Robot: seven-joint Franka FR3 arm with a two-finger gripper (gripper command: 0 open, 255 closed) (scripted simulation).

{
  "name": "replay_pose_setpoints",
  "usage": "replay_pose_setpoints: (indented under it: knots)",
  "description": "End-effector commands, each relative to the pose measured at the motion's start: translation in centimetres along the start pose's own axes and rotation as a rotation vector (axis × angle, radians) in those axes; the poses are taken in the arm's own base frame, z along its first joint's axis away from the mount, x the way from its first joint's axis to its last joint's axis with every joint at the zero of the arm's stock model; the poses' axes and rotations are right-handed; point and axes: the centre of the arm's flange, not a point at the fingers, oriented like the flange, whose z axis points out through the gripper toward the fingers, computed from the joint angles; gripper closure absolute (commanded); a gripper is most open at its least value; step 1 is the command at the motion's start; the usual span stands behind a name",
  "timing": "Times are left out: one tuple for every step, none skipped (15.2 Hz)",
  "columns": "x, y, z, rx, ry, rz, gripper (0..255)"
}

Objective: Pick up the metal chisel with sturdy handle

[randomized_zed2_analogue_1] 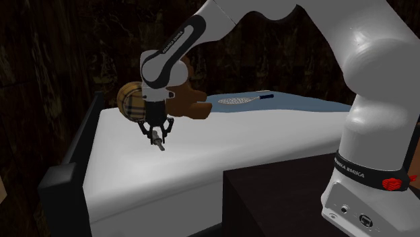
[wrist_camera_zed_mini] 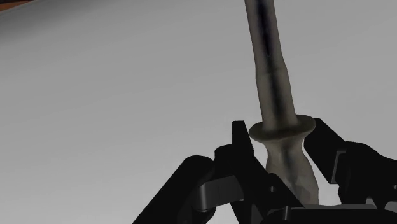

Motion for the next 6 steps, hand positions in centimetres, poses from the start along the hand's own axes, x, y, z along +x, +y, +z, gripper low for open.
replay_pose_setpoints:
  knots:
    - [-0.1,0.0,-1.1,0.0,0.0,0.0,255]
    - [-0.1,-0.1,-1.6,0.0,0.0,0.0,255]
    - [-0.2,-0.1,-2.2,0.0,0.0,0.0,255]
    - [-0.2,-0.1,-2.7,0.0,0.0,0.0,255]
    - [-0.2,-0.1,-2.8,0.0,0.0,0.0,255]
    - [-0.2,-0.1,-2.8,0.0,0.0,0.0,255]
